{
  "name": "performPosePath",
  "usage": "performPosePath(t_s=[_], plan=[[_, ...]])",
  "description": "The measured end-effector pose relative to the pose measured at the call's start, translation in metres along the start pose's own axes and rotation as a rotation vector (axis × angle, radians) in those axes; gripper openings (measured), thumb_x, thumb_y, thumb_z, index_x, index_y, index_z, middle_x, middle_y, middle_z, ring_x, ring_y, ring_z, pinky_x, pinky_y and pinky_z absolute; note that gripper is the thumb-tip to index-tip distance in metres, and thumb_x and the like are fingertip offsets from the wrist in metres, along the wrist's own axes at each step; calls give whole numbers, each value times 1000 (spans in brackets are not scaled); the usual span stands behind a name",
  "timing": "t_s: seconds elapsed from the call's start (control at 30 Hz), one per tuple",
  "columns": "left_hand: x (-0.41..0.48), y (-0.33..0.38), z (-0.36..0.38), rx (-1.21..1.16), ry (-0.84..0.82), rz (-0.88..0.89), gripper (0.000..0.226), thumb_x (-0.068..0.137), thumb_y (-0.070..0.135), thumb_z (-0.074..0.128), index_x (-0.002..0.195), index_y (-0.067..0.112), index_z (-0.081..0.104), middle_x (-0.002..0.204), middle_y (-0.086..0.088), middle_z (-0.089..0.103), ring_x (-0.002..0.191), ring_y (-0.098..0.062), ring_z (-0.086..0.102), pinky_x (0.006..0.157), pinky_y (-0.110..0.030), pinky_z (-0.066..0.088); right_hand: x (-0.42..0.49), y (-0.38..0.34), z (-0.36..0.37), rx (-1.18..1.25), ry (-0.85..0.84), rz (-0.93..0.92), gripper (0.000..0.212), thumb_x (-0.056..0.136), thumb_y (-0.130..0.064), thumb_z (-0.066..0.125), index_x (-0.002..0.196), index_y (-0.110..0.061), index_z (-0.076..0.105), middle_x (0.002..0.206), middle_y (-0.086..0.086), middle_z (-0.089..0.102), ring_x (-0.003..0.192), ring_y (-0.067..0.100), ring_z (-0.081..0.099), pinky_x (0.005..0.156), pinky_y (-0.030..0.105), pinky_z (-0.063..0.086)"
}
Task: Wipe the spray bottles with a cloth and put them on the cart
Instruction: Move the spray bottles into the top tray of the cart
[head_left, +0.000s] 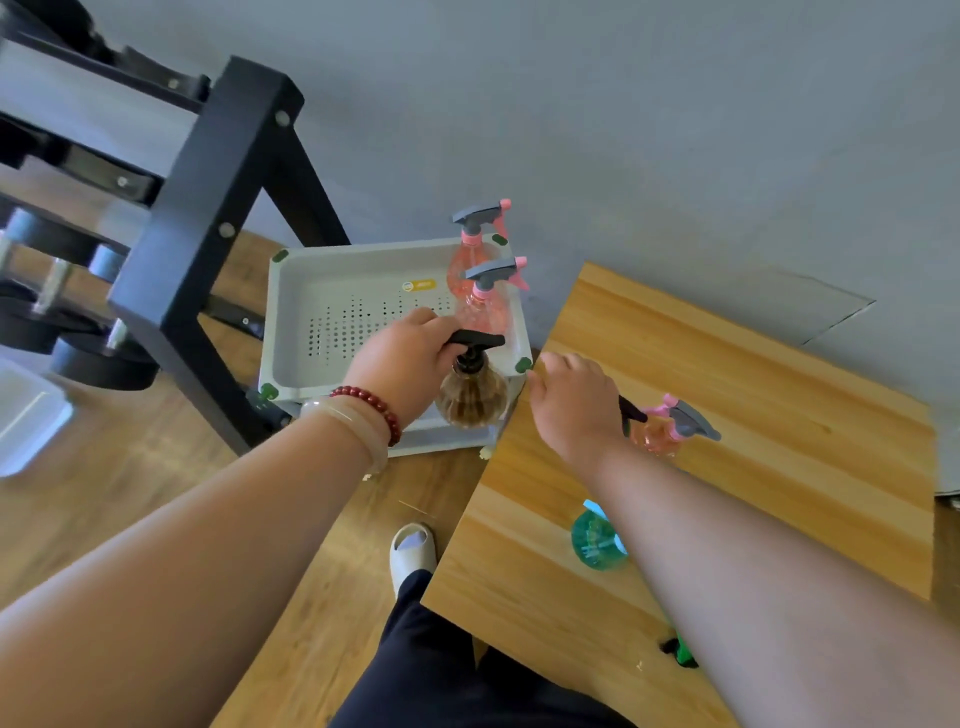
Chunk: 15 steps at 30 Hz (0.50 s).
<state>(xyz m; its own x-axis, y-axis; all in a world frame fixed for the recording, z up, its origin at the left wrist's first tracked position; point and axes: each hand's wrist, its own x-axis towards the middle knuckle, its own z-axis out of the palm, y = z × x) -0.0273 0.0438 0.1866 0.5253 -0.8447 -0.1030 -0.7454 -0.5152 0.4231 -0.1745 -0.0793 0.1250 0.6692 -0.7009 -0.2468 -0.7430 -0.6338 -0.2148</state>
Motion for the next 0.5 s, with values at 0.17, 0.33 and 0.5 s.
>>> performPosePath(t_s=[0.17, 0.33, 0.5], plan=[[12, -23, -28, 1, 60, 8, 28, 104, 24, 46, 124, 12, 62, 114, -5, 57, 86, -21, 55, 74, -30, 47, 20, -28, 0, -9, -1, -9, 35, 105, -37, 32, 120, -14, 54, 120, 6, 57, 116, 26, 49, 96, 36, 38], [33, -47, -44, -13, 112, -27, 28, 104, 23, 47, 125, 11, 62, 114, -7, 58, 92, -22, 55, 77, -28, 41, 41, -53, 4, -10, 15, -43, 40, 105, -37, 31, 130, -14, 53, 121, 6, 57, 115, 26, 50, 95, 36, 39], [56, -75, -42, -25, 108, -68, 28, 104, 23, 48, 124, 12, 63, 113, -8, 60, 97, -25, 57, 80, -29, 43, 62, -71, 6, -7, 32, -60, 40, 105, -37, 32, 129, -13, 54, 125, 7, 58, 115, 26, 52, 95, 37, 42]])
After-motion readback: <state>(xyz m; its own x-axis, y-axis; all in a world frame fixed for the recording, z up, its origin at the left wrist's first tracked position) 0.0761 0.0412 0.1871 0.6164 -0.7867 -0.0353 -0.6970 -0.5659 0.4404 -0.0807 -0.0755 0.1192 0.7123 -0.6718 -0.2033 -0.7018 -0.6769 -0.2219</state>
